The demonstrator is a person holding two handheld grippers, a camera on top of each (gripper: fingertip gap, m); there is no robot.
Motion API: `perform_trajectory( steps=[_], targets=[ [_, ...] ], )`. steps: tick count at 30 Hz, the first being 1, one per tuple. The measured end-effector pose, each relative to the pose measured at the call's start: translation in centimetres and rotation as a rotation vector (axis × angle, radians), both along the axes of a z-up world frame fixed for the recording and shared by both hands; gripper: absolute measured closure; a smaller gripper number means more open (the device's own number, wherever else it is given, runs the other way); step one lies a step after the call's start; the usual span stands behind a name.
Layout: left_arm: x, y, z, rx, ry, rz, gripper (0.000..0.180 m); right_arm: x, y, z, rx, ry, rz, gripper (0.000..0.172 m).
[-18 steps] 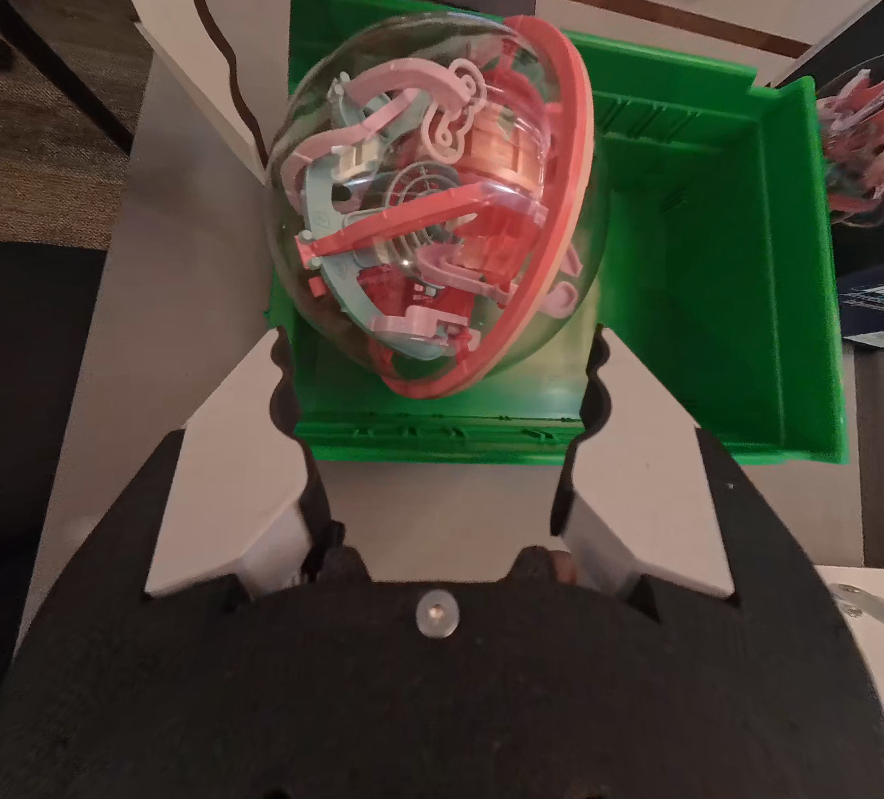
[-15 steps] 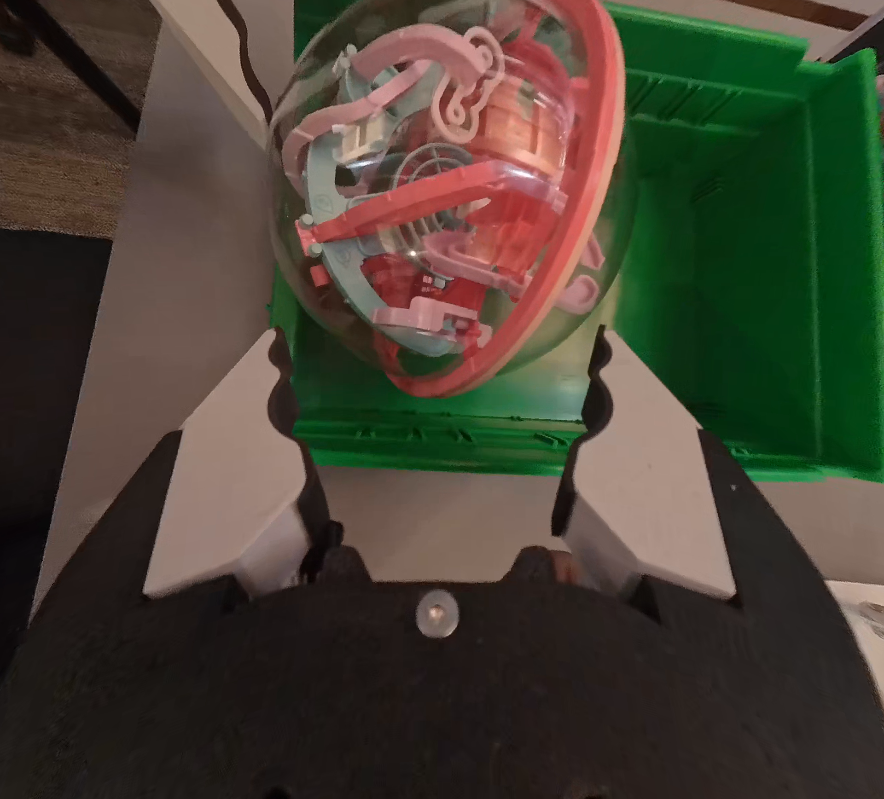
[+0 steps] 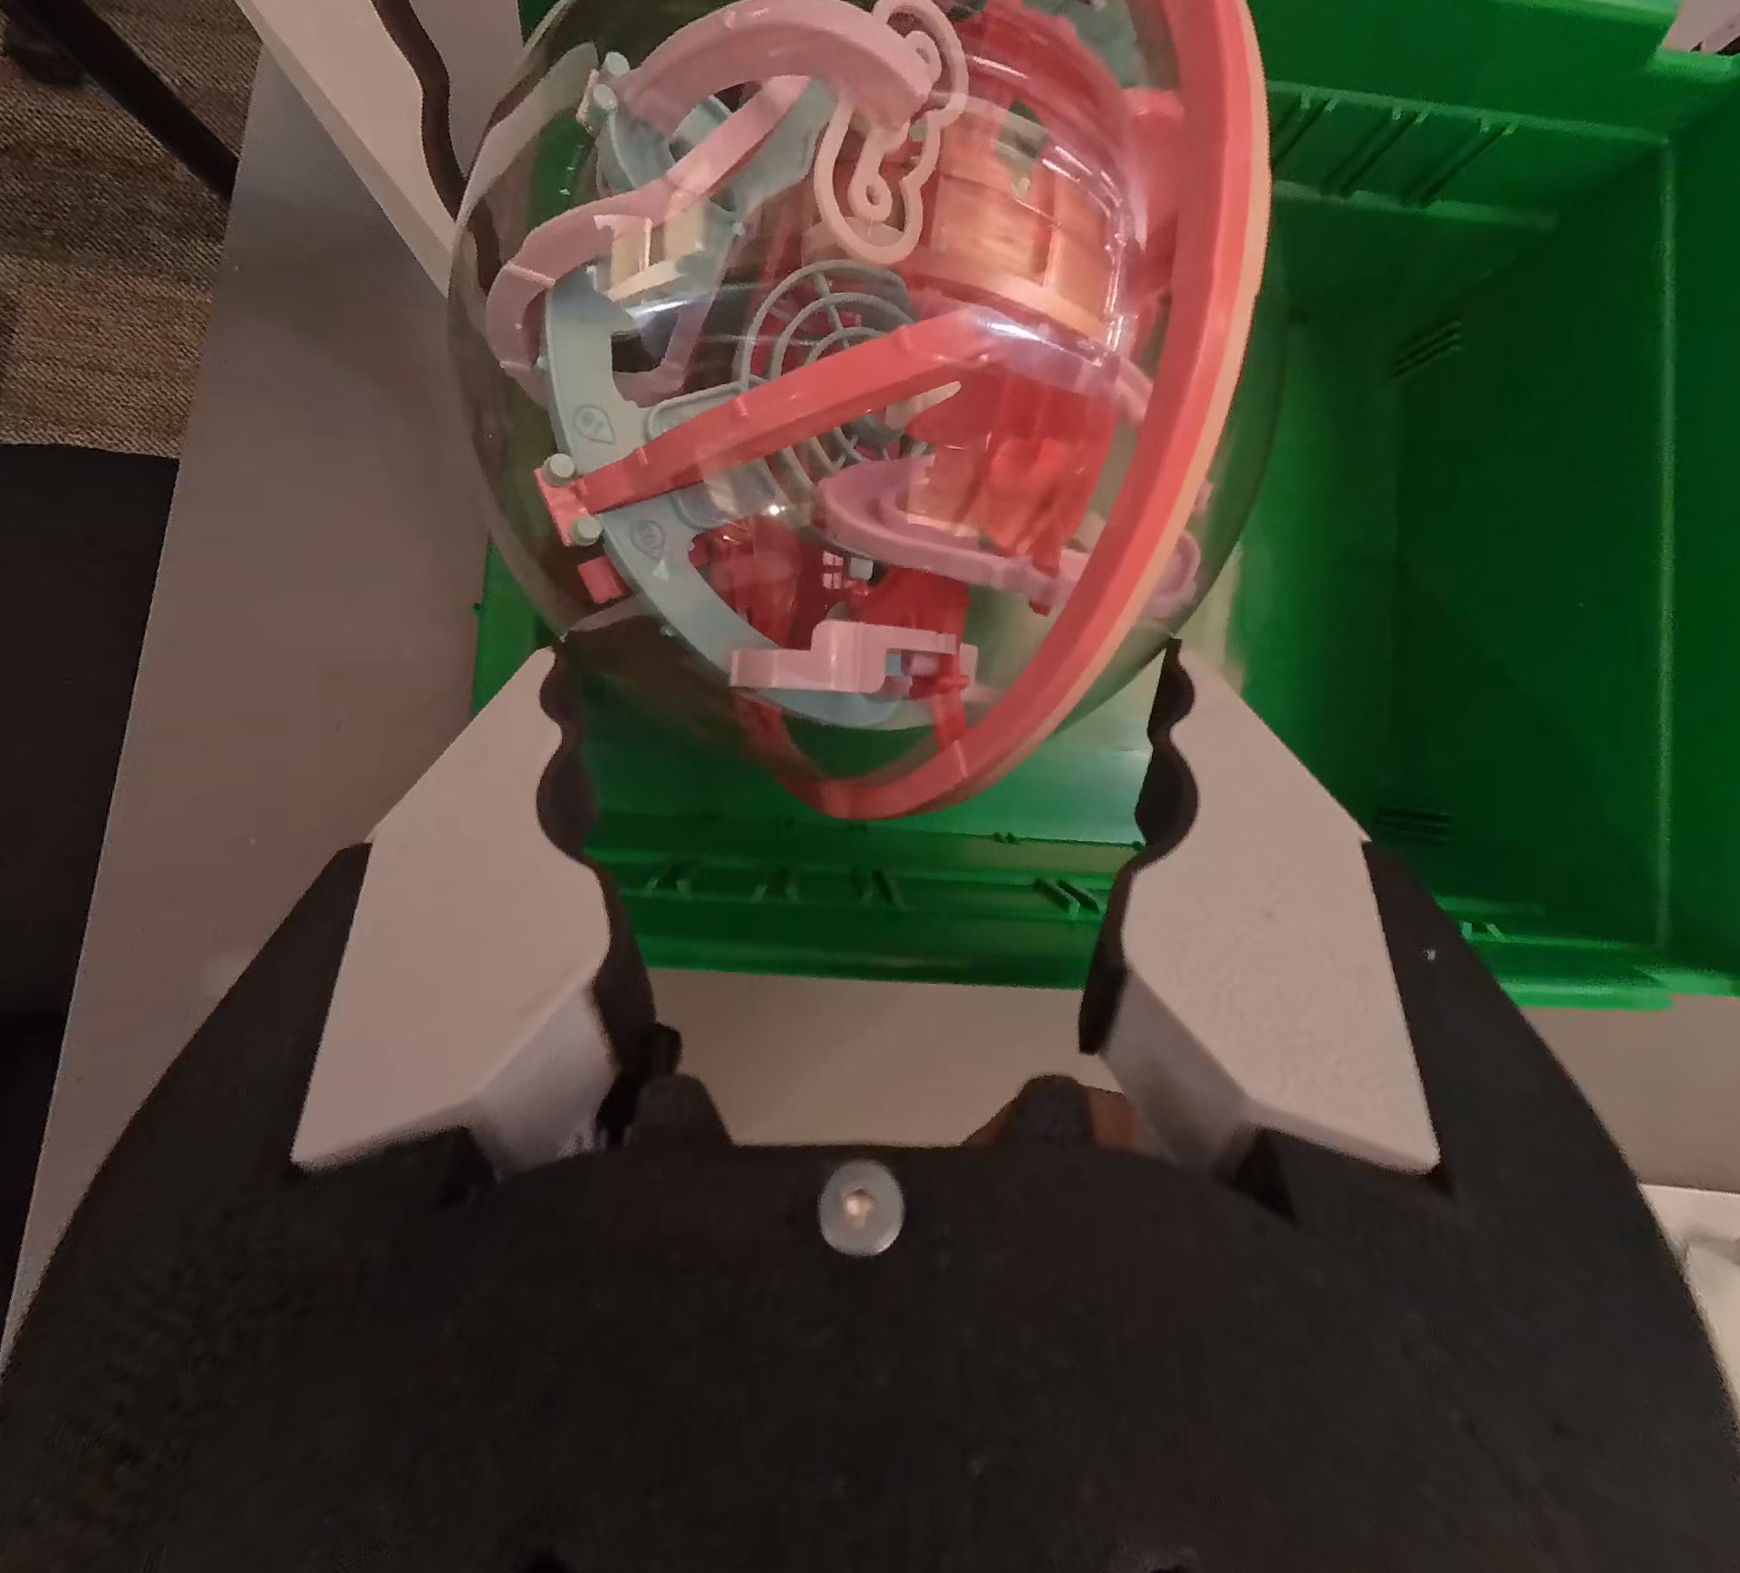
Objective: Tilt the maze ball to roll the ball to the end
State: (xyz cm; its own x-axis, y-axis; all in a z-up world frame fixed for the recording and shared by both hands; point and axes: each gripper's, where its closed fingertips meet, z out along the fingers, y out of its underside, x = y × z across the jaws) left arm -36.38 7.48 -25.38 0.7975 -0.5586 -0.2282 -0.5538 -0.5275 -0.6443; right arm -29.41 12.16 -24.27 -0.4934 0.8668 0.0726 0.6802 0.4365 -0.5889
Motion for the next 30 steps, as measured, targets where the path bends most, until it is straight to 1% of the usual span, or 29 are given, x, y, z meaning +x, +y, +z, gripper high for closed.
perform_trajectory(
  steps=[1,8,15,20,30],
  targets=[
    [0.0,0.0,0.0,0.001,-0.001,0.0,0.044,0.0,0.0,0.0,-0.002,0.003,0.001,0.054],
    [0.2,-0.1,0.4,0.017,-0.013,-0.007,0.044,0.0,-0.2,0.0,-0.017,0.004,0.012,0.055],
    [0.5,-0.2,1.4,0.038,-0.011,-0.01,0.045,0.0,-0.3,0.7,-0.026,0.028,0.019,0.055],
    [1.0,-0.2,3.5,0.081,0.012,-0.012,0.044,0.2,-0.3,2.4,-0.001,0.067,0.028,0.055],
    [3.6,-1.3,8.9,0.171,0.038,-0.029,0.044,2.2,-1.3,6.8,0.023,0.109,0.056,0.056]
  ],
)
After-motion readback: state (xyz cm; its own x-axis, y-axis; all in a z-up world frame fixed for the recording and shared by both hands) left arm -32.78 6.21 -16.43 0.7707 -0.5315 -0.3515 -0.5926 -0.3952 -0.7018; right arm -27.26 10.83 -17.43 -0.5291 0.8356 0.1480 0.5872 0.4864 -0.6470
